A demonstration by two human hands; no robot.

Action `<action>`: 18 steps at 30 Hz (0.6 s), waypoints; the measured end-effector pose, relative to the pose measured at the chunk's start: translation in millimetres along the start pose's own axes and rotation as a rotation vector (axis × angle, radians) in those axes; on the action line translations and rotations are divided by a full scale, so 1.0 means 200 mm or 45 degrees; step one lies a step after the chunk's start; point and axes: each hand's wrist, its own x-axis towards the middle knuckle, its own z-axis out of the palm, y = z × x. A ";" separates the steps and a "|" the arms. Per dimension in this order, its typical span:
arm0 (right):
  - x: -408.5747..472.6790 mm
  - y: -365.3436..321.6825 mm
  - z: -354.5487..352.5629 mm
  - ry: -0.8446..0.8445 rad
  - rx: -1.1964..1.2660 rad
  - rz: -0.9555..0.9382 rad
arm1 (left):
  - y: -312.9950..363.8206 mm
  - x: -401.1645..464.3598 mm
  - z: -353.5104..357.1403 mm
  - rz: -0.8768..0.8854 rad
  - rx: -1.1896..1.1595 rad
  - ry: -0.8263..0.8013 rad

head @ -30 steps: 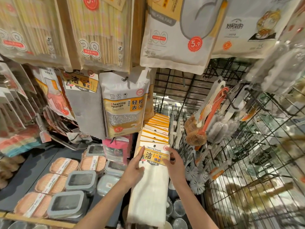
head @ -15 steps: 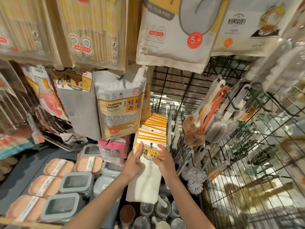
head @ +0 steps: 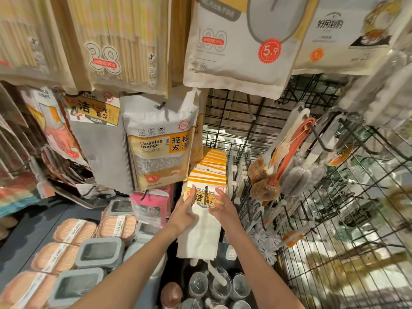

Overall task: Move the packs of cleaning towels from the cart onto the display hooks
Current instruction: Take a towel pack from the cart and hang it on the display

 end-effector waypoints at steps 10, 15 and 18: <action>-0.08 -0.02 -0.01 -0.102 -0.264 -0.093 | 0.00 -0.02 -0.01 -0.003 -0.031 -0.016; -0.18 -0.06 -0.01 -0.115 -0.416 -0.125 | 0.04 -0.09 -0.03 -0.044 0.028 0.017; -0.23 -0.07 -0.03 -0.126 -0.518 -0.232 | 0.07 -0.15 -0.03 0.009 0.107 0.083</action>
